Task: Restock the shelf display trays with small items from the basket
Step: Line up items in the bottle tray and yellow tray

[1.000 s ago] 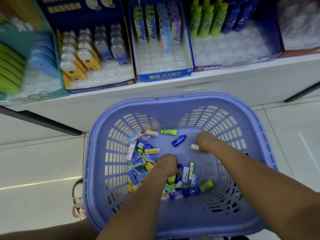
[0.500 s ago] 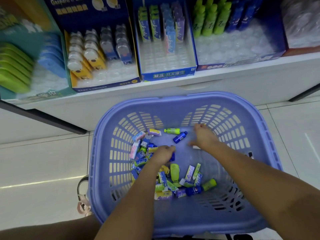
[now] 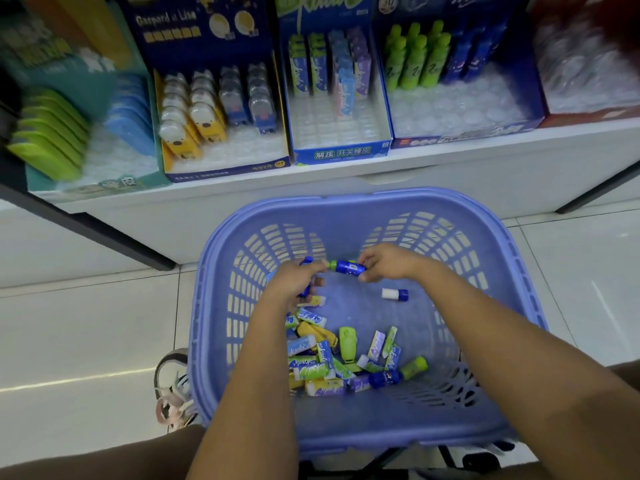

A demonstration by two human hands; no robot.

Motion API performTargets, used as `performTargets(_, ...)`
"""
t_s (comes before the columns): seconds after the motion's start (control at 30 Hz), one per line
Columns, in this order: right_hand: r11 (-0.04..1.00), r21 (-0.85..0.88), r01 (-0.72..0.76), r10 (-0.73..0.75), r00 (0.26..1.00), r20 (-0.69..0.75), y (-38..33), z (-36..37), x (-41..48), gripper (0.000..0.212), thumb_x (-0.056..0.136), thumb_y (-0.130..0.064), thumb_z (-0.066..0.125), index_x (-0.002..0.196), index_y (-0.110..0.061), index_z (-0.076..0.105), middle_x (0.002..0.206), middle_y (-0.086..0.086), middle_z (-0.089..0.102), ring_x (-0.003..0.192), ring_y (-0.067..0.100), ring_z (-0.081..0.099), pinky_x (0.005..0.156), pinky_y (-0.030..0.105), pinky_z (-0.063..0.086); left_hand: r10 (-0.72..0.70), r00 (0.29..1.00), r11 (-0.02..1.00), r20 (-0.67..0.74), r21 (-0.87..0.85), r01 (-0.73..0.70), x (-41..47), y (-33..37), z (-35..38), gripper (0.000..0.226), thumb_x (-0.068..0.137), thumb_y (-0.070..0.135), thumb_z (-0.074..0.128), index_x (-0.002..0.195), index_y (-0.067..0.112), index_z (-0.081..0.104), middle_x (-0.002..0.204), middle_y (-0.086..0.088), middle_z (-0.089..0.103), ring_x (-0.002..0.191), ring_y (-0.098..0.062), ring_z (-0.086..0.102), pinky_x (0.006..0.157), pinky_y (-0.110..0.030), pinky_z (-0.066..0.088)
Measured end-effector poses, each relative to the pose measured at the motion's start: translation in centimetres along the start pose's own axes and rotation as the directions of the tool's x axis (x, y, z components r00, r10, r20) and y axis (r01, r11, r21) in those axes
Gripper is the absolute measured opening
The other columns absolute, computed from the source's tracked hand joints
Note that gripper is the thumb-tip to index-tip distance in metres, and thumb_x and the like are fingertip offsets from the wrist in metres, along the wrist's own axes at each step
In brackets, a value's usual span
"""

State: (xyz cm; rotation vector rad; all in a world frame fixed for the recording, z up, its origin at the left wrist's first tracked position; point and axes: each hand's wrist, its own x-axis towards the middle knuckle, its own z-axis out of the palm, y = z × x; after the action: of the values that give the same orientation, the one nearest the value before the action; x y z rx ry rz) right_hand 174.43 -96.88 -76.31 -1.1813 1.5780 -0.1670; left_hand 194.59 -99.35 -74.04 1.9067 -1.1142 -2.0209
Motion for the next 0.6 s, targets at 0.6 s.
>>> performTargets(0.6,0.647,0.517,0.561,-0.358,0.821,-0.443,-18.4,-3.4,-10.4,0.019,0.070,-0.014,0.073,0.087,-0.009,0.068,0.079,0.008,0.072,0.068,0.014,0.070,0.066,0.020,0.056,0.766,0.633,0.615,-0.114,-0.158,-0.772,-10.4,9.1,-6.1,0.031,0.078,0.000,0.071,0.100,0.022,0.068,0.075,0.013,0.068,0.052,0.002,0.048,0.049,-0.011,0.039)
